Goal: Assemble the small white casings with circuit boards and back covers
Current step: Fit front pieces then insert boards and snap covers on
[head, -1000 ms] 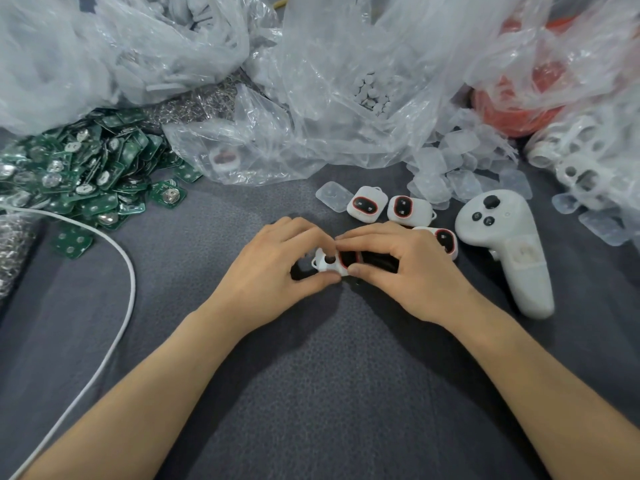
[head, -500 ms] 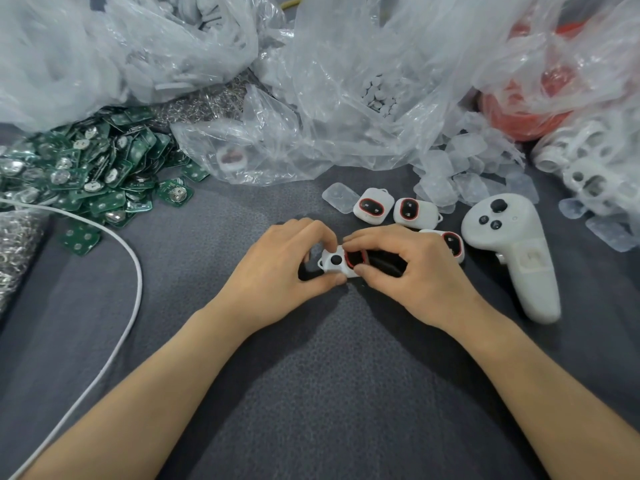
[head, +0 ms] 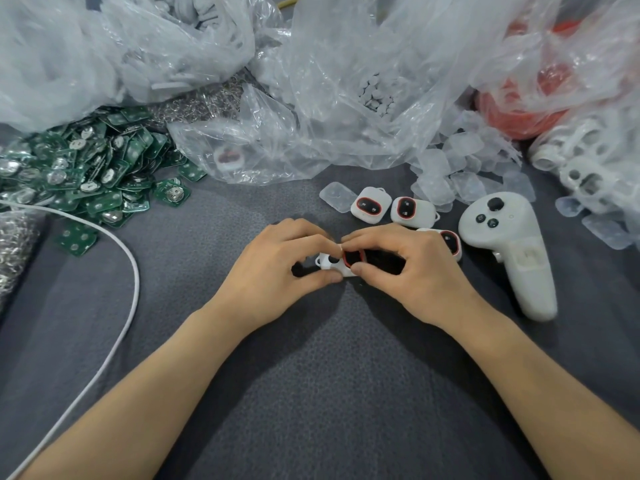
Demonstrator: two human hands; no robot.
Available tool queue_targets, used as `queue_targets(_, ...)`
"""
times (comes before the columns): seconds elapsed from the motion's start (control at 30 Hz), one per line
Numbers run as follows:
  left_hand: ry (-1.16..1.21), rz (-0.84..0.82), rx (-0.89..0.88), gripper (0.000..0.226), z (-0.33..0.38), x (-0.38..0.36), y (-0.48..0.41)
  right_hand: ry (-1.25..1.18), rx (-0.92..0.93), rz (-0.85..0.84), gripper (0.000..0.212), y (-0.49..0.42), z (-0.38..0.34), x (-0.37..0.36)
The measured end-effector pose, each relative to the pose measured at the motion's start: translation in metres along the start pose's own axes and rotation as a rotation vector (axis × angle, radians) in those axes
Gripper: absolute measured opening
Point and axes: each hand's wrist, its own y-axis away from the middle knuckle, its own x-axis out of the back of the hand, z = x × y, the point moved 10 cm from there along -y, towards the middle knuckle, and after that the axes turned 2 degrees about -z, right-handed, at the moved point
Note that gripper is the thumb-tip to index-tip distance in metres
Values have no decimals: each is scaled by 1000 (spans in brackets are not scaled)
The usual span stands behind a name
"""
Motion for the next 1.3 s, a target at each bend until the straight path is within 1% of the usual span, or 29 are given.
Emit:
queue_targets(0.23, -57, -4, 20, 21, 4, 0, 1, 57, -15, -27, 29, 1, -3, -1)
queue_targets(0.37, -115, -25, 8, 28, 6, -1, 2, 95, -26, -49, 26, -3, -7, -2)
queue_targets(0.47, -208, -42, -49, 28, 13, -7, 3, 104, -23, -79, 22, -5, -7, -5)
queue_targets(0.53, -193, -36, -79, 27, 16, -9, 4, 73, -38, -81, 25, -4, -5, -4)
queue_targets(0.6, -130, -3, -73, 26, 15, -6, 3, 41, -55, -67, 30, 0, 0, -3)
queue_targets(0.7, -68, -20, -12, 24, 6, -5, 1, -146, -119, -76, 41, 3, 8, -5)
queue_targets(0.77, -65, -45, 5, 25, 4, -8, 2, -291, -169, -63, 42, 4, 14, -4)
queue_targets(0.83, -42, -42, 6, 25, 4, -9, 3, -426, -223, -7, 39, 4, 21, 1)
queue_targets(0.9, 3, -6, -9, 25, 8, -8, 5, -508, -263, 20, 33, 5, 25, 3)
queue_targets(1.0, 44, 90, -40, 25, 14, -1, 5, -668, -276, -15, 23, 7, 19, -5)
queue_targets(1.1, 94, 144, -30, 25, 17, 4, 6, -842, -287, -20, 18, 9, 14, -10)
queue_targets(1.17, 263, 187, 39, 31, 11, 9, 9, -884, -278, -31, 17, 10, 12, -12)
queue_targets(1.23, 383, 182, 84, 34, 6, 10, 9, -855, -235, -57, 17, 10, 5, -12)
queue_targets(1.3, 329, 154, 46, 31, 11, 10, 8, -768, -185, -47, 18, 9, -2, -8)
